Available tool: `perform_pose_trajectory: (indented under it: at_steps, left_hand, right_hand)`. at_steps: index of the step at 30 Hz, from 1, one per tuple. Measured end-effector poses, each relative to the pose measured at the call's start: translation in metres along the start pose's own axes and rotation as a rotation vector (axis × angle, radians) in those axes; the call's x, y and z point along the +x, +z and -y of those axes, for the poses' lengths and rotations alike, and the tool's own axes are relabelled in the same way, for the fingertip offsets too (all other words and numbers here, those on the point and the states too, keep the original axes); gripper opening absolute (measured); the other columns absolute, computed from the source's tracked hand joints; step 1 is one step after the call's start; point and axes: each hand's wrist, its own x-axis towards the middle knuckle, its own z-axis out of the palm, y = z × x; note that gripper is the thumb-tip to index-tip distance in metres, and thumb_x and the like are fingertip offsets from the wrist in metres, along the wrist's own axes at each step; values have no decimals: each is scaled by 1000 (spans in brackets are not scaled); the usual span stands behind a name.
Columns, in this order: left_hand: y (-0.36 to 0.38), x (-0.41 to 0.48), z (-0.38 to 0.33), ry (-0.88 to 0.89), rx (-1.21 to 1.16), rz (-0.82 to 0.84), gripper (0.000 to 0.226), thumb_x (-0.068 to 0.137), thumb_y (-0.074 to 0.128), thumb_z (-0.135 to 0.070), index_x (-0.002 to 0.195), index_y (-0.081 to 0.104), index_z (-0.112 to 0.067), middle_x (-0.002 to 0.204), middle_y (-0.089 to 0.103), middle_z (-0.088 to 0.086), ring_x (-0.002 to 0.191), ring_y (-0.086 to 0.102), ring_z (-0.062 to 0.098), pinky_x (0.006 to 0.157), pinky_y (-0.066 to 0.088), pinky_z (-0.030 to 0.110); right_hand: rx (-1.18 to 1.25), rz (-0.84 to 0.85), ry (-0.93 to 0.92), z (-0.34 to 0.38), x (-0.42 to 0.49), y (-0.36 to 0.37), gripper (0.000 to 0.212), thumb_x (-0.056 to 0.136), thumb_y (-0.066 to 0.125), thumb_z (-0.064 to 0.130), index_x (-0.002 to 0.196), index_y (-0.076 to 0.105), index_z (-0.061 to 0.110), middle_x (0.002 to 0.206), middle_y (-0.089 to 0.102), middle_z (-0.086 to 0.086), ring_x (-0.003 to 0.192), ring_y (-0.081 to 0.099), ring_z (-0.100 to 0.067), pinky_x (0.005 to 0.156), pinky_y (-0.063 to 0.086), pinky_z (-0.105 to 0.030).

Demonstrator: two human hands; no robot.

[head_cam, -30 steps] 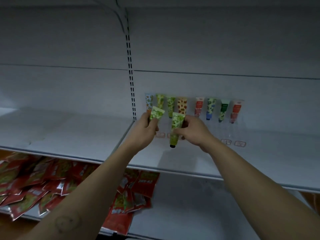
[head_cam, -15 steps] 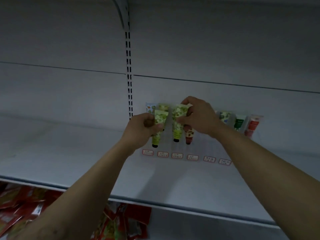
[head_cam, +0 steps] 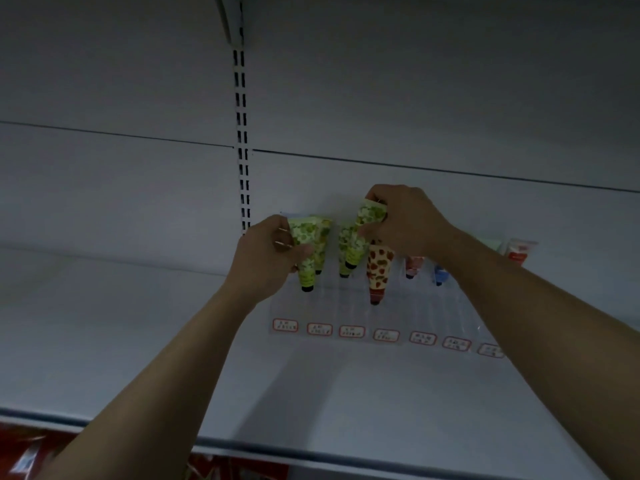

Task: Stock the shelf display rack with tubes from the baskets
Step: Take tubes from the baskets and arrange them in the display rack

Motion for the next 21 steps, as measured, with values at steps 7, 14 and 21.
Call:
perform_pose_trajectory:
  at_steps: [7, 14, 21]
  left_hand:
    - [5, 7, 8, 48, 110, -90, 23, 78, 77, -13, 83, 58, -1, 71, 67, 17, 69, 67, 32, 68, 56, 39]
    - [18, 12, 3, 85, 107, -123, 17, 79, 76, -12, 82, 60, -7, 65, 64, 3, 61, 62, 19, 62, 53, 30]
    - [33, 16, 12, 99, 93, -164, 19, 79, 76, -10, 88, 61, -18, 75, 65, -7, 70, 62, 5, 62, 49, 11]
  right_hand:
    - [-189, 107, -74, 4, 5, 15, 30, 80, 73, 26, 106, 65, 13, 99, 65, -7, 91, 60, -26, 75, 43, -28]
    - [-210, 22, -70, -5, 6, 25, 27, 77, 76, 30, 96, 66, 13, 89, 66, -6, 81, 59, -24, 68, 35, -26]
    - [-208, 9, -92, -5, 14, 32, 25, 76, 76, 30, 93, 67, 14, 87, 66, -7, 83, 61, -27, 75, 45, -32]
